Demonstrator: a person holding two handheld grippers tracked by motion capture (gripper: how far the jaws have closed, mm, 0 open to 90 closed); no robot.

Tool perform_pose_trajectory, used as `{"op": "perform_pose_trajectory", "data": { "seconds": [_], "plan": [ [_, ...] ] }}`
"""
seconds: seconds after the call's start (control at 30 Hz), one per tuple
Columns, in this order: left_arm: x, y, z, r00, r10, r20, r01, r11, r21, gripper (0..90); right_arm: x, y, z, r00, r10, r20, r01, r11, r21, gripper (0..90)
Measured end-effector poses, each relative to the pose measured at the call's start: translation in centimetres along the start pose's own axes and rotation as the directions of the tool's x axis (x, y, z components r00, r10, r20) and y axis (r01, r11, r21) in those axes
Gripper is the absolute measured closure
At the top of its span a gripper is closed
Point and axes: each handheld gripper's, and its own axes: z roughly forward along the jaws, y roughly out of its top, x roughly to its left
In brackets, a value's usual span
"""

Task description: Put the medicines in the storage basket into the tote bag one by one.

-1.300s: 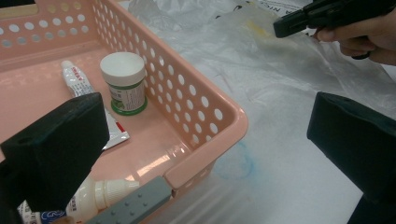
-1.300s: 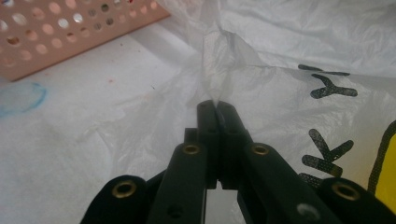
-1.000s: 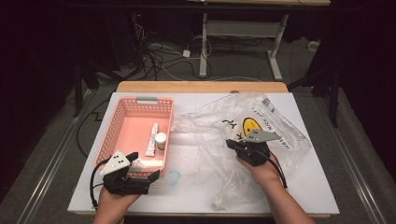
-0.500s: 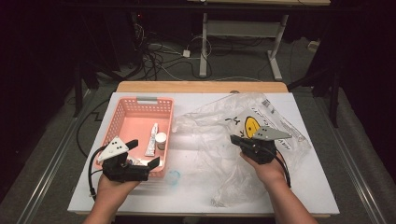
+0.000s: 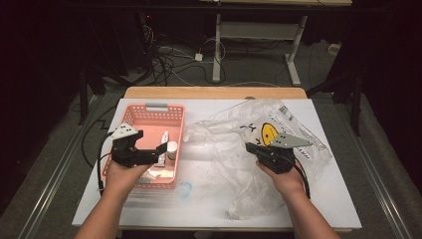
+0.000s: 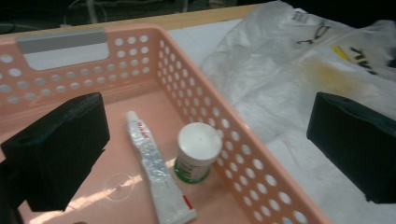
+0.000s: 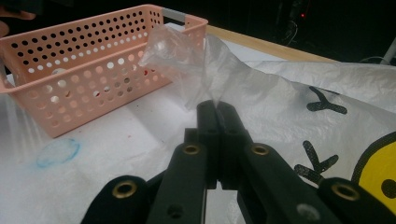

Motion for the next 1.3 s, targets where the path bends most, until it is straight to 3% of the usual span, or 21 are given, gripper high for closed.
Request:
{"op": "perform_pose_trajectory", "data": {
  "seconds": [0.3, 0.4, 0.57, 0.63, 0.7, 0.73, 0.77, 0.8, 0.87, 0.93, 1.0, 1.07, 1.1, 1.27, 1.3],
  "plan": [
    [2.2, 1.0, 2.7, 0.9981, -0.031, -0.054, 0.035, 0.9959, 0.084, 0.9, 0.3, 0.3, -0.2, 0.9999, -0.013, -0.008, 0.013, 0.9999, -0.006, 90.0],
    [3.0, 1.1, 3.6, 0.9972, -0.048, -0.056, 0.056, 0.9886, 0.14, 6.4, 0.4, 0.3, -0.2, 0.9999, -0.013, -0.009, 0.013, 0.9999, -0.004, 90.0],
    [3.9, 1.3, 4.3, 0.9955, -0.061, -0.072, 0.074, 0.9786, 0.192, 18.9, 0.2, 0.2, -0.1, 0.9999, -0.013, -0.01, 0.013, 0.9999, 0.0, 90.0],
    [4.4, 1.3, 4.6, 0.9938, -0.077, -0.08, 0.094, 0.9694, 0.227, 25.6, 0.2, 0.2, -0.1, 0.9999, -0.009, -0.012, 0.009, 1.0, 0.002, 90.0],
    [4.8, 1.2, 5.1, 0.9928, -0.088, -0.081, 0.108, 0.9546, 0.278, 30.4, 0.3, 0.2, -0.1, 0.9998, -0.017, -0.015, 0.017, 0.9999, 0.001, 90.0],
    [4.8, 1.1, 5.3, 0.9928, -0.085, -0.085, 0.106, 0.9497, 0.295, 43.0, 0.4, 0.3, -0.1, 0.9998, -0.016, -0.014, 0.016, 0.9999, 0.002, 90.0],
    [4.9, 1.0, 5.5, 0.9917, -0.091, -0.091, 0.116, 0.9406, 0.319, 43.0, 0.4, 0.3, -0.1, 0.9998, -0.016, -0.014, 0.016, 0.9999, 0.002, 90.0],
    [5.0, 0.9, 5.9, 0.9892, -0.117, -0.087, 0.141, 0.9259, 0.35, 47.2, 0.4, 0.3, -0.1, 0.9997, -0.02, -0.015, 0.02, 0.9998, 0.0, 90.0],
    [5.0, 0.8, 6.2, 0.9895, -0.125, -0.073, 0.143, 0.9098, 0.39, 58.6, 0.4, 0.3, -0.2, 0.9997, -0.021, -0.012, 0.021, 0.9998, -0.001, 90.0],
    [5.0, 0.8, 6.3, 0.9908, -0.125, -0.052, 0.135, 0.9045, 0.404, 69.0, 0.4, 0.3, -0.1, 0.9998, -0.017, -0.014, 0.017, 0.9998, 0.004, 90.0],
    [4.8, 0.8, 6.4, 0.9923, -0.115, -0.045, 0.124, 0.893, 0.433, 84.0, 0.2, 0.2, 0.0, 0.9998, -0.017, -0.013, 0.017, 0.9998, 0.005, 90.0],
    [4.8, 0.8, 6.6, 0.9899, -0.131, -0.055, 0.141, 0.8744, 0.464, 87.2, 0.3, 0.2, 0.0, 0.9998, -0.018, -0.011, 0.018, 0.9998, 0.008, 90.0],
    [4.7, 0.8, 6.7, 0.9899, -0.129, -0.06, 0.142, 0.8686, 0.475, 87.5, 0.3, 0.2, 0.0, 0.9997, -0.02, -0.011, 0.02, 0.9998, 0.005, 90.0],
    [3.8, 0.8, 7.7, 0.9955, -0.093, -0.021, 0.09, 0.8406, 0.534, 87.6, 0.2, 0.2, -0.2, 0.9998, -0.02, -0.008, 0.02, 0.9998, 0.002, 90.0],
    [3.7, 0.8, 8.0, 0.9956, -0.093, -0.013, 0.085, 0.8301, 0.551, 87.6, 0.2, 0.2, -0.2, 0.9998, -0.018, -0.007, 0.018, 0.9998, 0.001, 90.0]
  ]
}}
